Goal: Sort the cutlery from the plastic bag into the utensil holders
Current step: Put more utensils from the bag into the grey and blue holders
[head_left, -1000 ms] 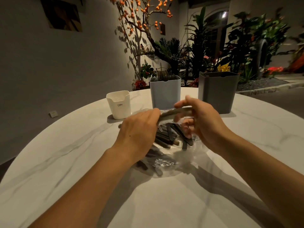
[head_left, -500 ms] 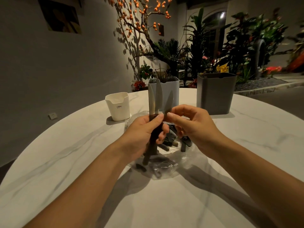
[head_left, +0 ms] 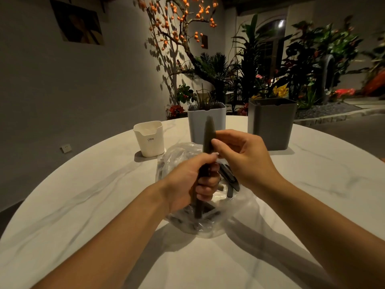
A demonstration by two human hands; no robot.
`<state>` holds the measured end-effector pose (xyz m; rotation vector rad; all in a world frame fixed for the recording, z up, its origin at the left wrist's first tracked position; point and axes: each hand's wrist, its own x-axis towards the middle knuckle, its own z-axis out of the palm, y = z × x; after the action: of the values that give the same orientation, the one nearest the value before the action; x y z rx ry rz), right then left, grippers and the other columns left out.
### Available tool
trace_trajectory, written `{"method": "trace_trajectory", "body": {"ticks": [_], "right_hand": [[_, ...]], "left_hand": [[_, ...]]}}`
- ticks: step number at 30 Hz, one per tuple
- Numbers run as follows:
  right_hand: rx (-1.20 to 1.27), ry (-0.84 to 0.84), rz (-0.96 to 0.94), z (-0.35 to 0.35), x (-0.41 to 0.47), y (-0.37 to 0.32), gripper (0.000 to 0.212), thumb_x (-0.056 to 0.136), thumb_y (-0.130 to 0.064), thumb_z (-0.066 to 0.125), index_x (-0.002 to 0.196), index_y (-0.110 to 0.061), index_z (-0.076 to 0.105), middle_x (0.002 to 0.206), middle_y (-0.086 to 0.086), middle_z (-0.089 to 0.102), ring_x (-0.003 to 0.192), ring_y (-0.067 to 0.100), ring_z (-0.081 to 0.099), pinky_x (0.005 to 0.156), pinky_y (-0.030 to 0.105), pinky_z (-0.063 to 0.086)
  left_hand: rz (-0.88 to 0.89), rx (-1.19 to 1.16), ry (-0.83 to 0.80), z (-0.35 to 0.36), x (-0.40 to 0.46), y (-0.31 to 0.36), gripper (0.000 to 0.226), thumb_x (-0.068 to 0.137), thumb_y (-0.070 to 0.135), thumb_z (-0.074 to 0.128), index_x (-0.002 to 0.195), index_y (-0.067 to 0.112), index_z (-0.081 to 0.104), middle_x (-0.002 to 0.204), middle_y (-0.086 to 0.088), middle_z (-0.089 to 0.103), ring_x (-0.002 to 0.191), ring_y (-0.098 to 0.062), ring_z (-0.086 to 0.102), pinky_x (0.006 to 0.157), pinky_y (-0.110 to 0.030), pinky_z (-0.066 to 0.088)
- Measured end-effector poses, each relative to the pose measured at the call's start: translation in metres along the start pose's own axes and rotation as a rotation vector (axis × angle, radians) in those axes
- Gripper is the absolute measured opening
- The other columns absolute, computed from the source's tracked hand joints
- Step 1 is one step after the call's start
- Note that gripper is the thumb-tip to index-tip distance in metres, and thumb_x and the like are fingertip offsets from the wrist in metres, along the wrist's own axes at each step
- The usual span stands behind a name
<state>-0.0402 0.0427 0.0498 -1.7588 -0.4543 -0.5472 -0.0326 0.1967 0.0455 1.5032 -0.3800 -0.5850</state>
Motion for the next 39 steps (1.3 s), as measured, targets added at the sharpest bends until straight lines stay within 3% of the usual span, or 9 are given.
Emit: {"method": "trace_trajectory", "body": {"ticks": [5,11,16,21,26,30,35,37,39], "right_hand": [[-0.027,-0.01,0.028,-0.002,0.012,-0.008,0.028,0.095,-0.015,0.064,0.122,-0.02,0.068,0.097,-0.018,0.07,0.097,0.003,0.069,0.09,0.024,0.056],[0.062,-0.036,0.032,-0.017,0.034,-0.021,0.055,0.093,-0.008,0.065,0.14,-0.033,0.051,0.111,0.002,0.07,0.103,0.015,0.07,0.081,0.029,0.061],[-0.071,-0.008,-0.051,-0.039,0.053,-0.038,0.058,0.094,-0.006,0.064,0.141,-0.038,0.049,0.104,-0.001,0.067,0.093,0.011,0.07,0.071,0.025,0.061],[-0.25,0.032,-0.142,-0.066,0.065,-0.046,0.055,0.091,-0.002,0.067,0.135,-0.032,0.054,0.1,-0.013,0.058,0.087,0.004,0.064,0.065,0.012,0.055],[-0.321,0.04,-0.196,-0.089,0.078,-0.051,0.063,0.087,0.004,0.068,0.138,-0.028,0.05,0.106,-0.012,0.053,0.089,0.007,0.065,0.07,0.013,0.057],[-0.367,0.062,-0.236,-0.106,0.091,-0.05,0.061,0.084,0.007,0.07,0.133,-0.024,0.054,0.102,-0.014,0.051,0.089,0.011,0.067,0.074,0.021,0.06],[-0.345,0.086,-0.22,-0.131,0.113,-0.044,0.055,0.087,0.007,0.067,0.13,-0.023,0.053,0.105,-0.007,0.054,0.09,0.013,0.068,0.075,0.024,0.061],[-0.324,0.1,-0.215,-0.142,0.123,-0.041,0.053,0.088,0.007,0.066,0.129,-0.024,0.053,0.107,-0.001,0.057,0.09,0.013,0.069,0.075,0.023,0.061],[-0.334,0.115,-0.224,-0.153,0.133,-0.039,0.052,0.088,0.008,0.065,0.128,-0.023,0.054,0.109,0.001,0.058,0.093,0.012,0.069,0.075,0.019,0.059]], "left_hand": [[-0.038,0.109,0.068,0.003,0.004,0.013,0.029,0.101,0.021,0.035,0.073,0.016,0.035,0.058,0.0,0.029,0.049,-0.013,0.03,0.048,-0.024,0.03],[-0.048,0.095,0.033,0.017,0.007,0.038,0.024,0.102,0.019,0.035,0.081,0.012,0.045,0.056,-0.002,0.03,0.047,-0.016,0.037,0.051,-0.027,0.037],[0.213,0.181,0.187,0.027,0.021,0.052,0.025,0.105,0.027,0.047,0.104,0.012,0.067,0.085,-0.005,0.073,0.083,-0.019,0.071,0.085,-0.034,0.056],[0.292,0.285,0.258,0.038,0.039,0.068,0.022,0.104,0.019,0.049,0.1,0.021,0.07,0.096,-0.002,0.078,0.091,-0.015,0.074,0.084,-0.027,0.057],[0.337,0.318,0.273,0.05,0.064,0.085,0.016,0.1,0.023,0.056,0.097,0.028,0.071,0.098,0.006,0.076,0.104,-0.014,0.068,0.098,-0.039,0.048],[0.375,0.398,0.277,0.054,0.09,0.099,0.016,0.099,0.026,0.059,0.09,0.032,0.071,0.092,0.012,0.075,0.103,-0.008,0.065,0.099,-0.034,0.043],[0.413,0.51,0.257,0.057,0.125,0.113,0.016,0.103,0.027,0.055,0.104,0.021,0.07,0.077,0.015,0.069,0.06,0.006,0.057,0.065,-0.019,0.041],[0.447,0.534,0.25,0.057,0.138,0.12,0.015,0.103,0.025,0.055,0.103,0.02,0.069,0.075,0.016,0.07,0.069,0.004,0.064,0.072,-0.02,0.048],[0.488,0.537,0.248,0.056,0.155,0.127,0.014,0.102,0.022,0.055,0.1,0.019,0.069,0.089,0.002,0.073,0.085,-0.008,0.07,0.084,-0.028,0.054]]}}
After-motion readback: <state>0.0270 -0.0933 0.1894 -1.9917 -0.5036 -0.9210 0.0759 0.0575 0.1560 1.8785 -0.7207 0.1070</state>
